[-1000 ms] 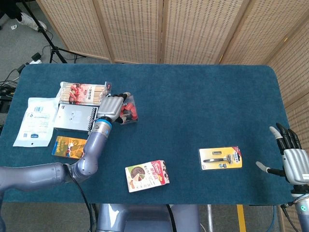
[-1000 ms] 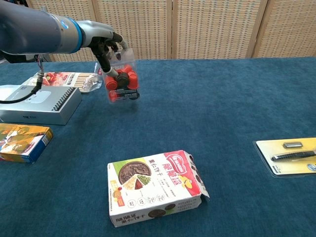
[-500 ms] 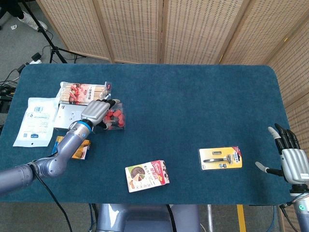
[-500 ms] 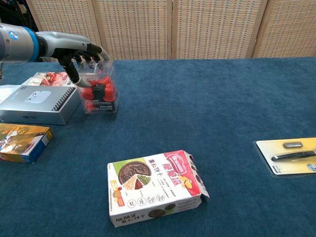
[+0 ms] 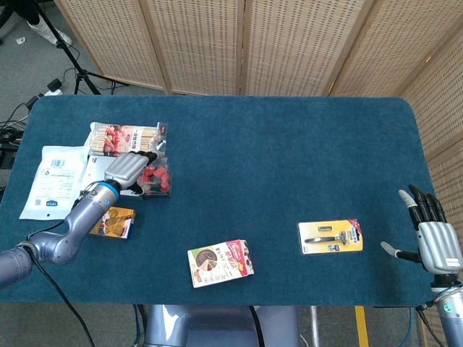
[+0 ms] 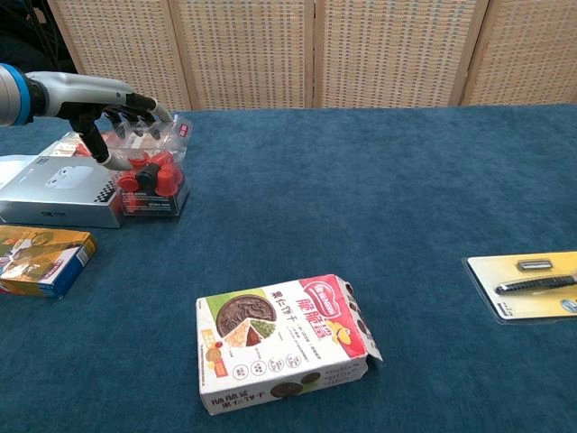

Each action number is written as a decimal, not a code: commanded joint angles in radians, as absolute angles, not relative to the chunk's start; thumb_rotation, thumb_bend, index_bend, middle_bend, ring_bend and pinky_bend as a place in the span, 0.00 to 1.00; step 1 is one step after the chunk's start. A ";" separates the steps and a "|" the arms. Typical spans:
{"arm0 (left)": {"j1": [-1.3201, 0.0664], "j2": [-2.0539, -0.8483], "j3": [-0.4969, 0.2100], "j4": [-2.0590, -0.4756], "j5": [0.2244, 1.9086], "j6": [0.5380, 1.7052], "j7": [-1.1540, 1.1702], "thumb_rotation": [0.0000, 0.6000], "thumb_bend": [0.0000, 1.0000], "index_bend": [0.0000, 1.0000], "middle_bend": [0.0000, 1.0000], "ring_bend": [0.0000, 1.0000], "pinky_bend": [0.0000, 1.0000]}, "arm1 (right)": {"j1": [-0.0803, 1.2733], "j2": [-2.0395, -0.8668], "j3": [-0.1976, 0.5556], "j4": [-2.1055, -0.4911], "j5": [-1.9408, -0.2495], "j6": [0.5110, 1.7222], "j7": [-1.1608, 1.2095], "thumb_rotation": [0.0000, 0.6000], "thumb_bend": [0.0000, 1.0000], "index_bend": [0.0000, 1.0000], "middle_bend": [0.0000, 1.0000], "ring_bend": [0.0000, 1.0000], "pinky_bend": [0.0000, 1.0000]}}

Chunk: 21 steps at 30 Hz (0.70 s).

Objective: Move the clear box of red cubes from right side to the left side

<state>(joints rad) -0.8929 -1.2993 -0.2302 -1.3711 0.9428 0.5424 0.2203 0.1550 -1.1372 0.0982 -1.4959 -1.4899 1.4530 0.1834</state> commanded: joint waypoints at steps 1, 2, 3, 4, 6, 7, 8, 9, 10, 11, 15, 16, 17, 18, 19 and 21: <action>-0.892 -1.306 -0.220 -1.353 0.977 0.530 0.195 1.00 0.52 0.73 0.32 0.23 0.26 | 0.155 -1.138 0.099 -1.497 -1.489 1.452 0.181 1.00 0.05 0.00 0.00 0.00 0.00; -0.892 -1.309 -0.217 -1.349 0.986 0.530 0.189 1.00 0.52 0.73 0.32 0.23 0.26 | 0.155 -1.138 0.099 -1.497 -1.490 1.453 0.181 1.00 0.05 0.00 0.00 0.00 0.00; -0.893 -1.310 -0.214 -1.345 0.994 0.527 0.184 1.00 0.52 0.73 0.32 0.23 0.26 | 0.155 -1.138 0.099 -1.497 -1.490 1.454 0.181 1.00 0.05 0.00 0.00 0.00 0.00; -0.895 -1.312 -0.210 -1.340 1.003 0.524 0.178 1.00 0.52 0.73 0.31 0.23 0.26 | 0.154 -1.138 0.100 -1.497 -1.491 1.456 0.183 1.00 0.05 0.00 0.00 0.00 0.00; -0.899 -1.313 -0.205 -1.334 1.015 0.521 0.173 1.00 0.51 0.70 0.26 0.22 0.26 | 0.153 -1.138 0.101 -1.496 -1.491 1.458 0.187 1.00 0.05 0.00 0.00 0.00 0.00; -0.901 -1.313 -0.203 -1.333 1.019 0.518 0.170 1.00 0.50 0.67 0.21 0.20 0.26 | 0.153 -1.137 0.101 -1.495 -1.491 1.459 0.190 1.00 0.05 0.00 0.00 0.00 0.00; -0.903 -1.312 -0.200 -1.333 1.023 0.514 0.166 1.00 0.49 0.62 0.16 0.17 0.26 | 0.153 -1.137 0.102 -1.495 -1.491 1.460 0.193 1.00 0.05 0.00 0.00 0.00 0.00; -0.905 -1.311 -0.199 -1.332 1.025 0.508 0.160 1.00 0.48 0.58 0.13 0.14 0.26 | 0.152 -1.137 0.102 -1.495 -1.492 1.461 0.195 1.00 0.05 0.00 0.00 0.00 0.00; -0.907 -1.310 -0.198 -1.333 1.027 0.503 0.153 1.00 0.47 0.52 0.09 0.10 0.25 | 0.152 -1.137 0.103 -1.494 -1.493 1.462 0.197 1.00 0.05 0.00 0.00 0.00 0.00; -0.910 -1.308 -0.197 -1.332 1.030 0.496 0.145 1.00 0.45 0.47 0.04 0.06 0.21 | 0.151 -1.137 0.104 -1.493 -1.494 1.465 0.200 1.00 0.05 0.00 0.00 0.00 0.00; -0.919 -1.303 -0.191 -1.331 1.045 0.483 0.133 1.00 0.39 0.35 0.00 0.00 0.13 | 0.151 -1.139 0.106 -1.489 -1.498 1.473 0.205 1.00 0.05 0.00 0.00 0.00 0.00; -0.921 -1.302 -0.189 -1.330 1.050 0.483 0.132 1.00 0.37 0.33 0.00 0.00 0.12 | 0.151 -1.140 0.107 -1.488 -1.499 1.474 0.206 1.00 0.05 0.00 0.00 0.00 0.00; -0.923 -1.301 -0.187 -1.330 1.054 0.483 0.131 1.00 0.36 0.31 0.00 0.00 0.10 | 0.150 -1.141 0.107 -1.488 -1.499 1.475 0.207 1.00 0.05 0.00 0.00 0.00 0.00; -0.924 -1.300 -0.185 -1.330 1.056 0.482 0.130 1.00 0.35 0.30 0.00 0.00 0.08 | 0.151 -1.142 0.108 -1.487 -1.499 1.476 0.208 1.00 0.05 0.00 0.00 0.00 0.00; -0.926 -1.299 -0.184 -1.330 1.058 0.482 0.128 1.00 0.33 0.29 0.00 0.00 0.05 | 0.151 -1.142 0.108 -1.486 -1.499 1.476 0.209 1.00 0.05 0.00 0.00 0.00 0.00; -0.928 -1.297 -0.182 -1.332 1.061 0.484 0.122 1.00 0.29 0.26 0.00 0.00 0.01 | 0.150 -1.144 0.109 -1.484 -1.500 1.478 0.209 1.00 0.05 0.00 0.00 0.00 0.00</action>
<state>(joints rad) -0.9274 -1.2980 -0.1826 -1.3306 1.0603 0.4832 0.1240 0.1503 -1.1439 0.1089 -1.4846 -1.4994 1.4781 0.2088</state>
